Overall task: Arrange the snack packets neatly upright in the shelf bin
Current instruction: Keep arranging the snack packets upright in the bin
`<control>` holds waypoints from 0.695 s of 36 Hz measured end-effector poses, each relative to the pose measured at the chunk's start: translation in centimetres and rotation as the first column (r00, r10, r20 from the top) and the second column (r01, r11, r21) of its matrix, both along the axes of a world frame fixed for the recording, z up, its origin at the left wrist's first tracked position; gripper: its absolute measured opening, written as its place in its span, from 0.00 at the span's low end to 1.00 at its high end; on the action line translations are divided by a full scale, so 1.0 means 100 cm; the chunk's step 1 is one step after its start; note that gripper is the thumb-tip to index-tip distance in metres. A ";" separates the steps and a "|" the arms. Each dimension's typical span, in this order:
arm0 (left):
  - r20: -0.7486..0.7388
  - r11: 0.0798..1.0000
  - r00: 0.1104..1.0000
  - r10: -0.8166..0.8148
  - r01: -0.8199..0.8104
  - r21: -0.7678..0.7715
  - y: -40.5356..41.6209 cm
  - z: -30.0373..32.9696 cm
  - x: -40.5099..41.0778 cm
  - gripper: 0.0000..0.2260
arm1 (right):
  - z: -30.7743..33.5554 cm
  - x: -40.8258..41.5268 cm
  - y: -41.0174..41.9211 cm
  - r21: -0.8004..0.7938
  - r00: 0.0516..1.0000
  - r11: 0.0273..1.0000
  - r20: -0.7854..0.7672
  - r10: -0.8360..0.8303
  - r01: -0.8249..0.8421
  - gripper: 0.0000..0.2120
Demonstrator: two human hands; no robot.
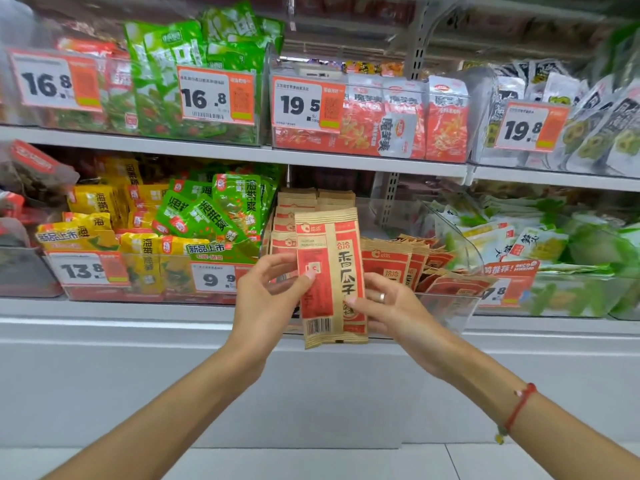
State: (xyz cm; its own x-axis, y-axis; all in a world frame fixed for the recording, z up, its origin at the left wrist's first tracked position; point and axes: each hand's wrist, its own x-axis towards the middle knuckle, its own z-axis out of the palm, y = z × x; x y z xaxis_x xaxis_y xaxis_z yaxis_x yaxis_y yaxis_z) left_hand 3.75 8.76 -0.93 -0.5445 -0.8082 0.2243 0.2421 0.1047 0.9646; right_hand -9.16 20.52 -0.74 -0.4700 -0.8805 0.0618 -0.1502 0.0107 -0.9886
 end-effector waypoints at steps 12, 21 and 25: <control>0.035 0.982 0.991 -0.125 0.119 0.147 0.023 0.009 -0.002 0.10 | -0.004 0.037 0.001 -0.237 0.494 0.968 -0.834 -0.244 0.078 0.19; 0.130 0.919 0.911 -0.391 0.394 0.008 0.005 0.022 0.012 0.25 | 0.017 0.019 0.012 0.156 0.989 0.987 -0.132 0.068 -0.047 0.28; 0.126 0.945 0.943 -0.308 0.319 -0.076 0.011 0.016 0.012 0.21 | 0.018 0.017 0.015 0.059 0.998 0.997 -0.045 0.042 -0.040 0.14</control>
State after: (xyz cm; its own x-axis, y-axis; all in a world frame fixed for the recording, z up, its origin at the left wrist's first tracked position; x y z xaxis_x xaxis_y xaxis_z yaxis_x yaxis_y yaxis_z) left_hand 4.90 9.84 0.68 -0.7927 -0.5704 0.2151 0.1697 0.1324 0.9766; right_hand -7.50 21.98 1.09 -0.4312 -0.9017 0.0312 -0.1973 0.0605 -0.9785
